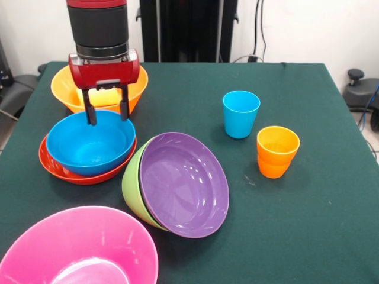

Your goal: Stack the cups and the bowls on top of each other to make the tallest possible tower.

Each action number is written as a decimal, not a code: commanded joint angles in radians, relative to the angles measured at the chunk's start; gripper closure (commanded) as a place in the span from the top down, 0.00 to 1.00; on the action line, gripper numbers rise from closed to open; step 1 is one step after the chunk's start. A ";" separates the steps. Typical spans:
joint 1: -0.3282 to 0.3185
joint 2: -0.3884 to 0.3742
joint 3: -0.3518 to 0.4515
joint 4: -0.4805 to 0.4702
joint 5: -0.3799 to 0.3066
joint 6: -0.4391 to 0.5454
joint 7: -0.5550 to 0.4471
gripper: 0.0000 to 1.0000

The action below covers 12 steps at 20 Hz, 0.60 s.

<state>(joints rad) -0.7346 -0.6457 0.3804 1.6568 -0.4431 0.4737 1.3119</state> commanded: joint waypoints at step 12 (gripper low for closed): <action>0.084 0.051 -0.023 0.085 -0.024 -0.039 0.126 1.00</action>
<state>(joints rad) -0.6970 -0.6457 0.3773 1.7007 -0.4433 0.4734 1.3119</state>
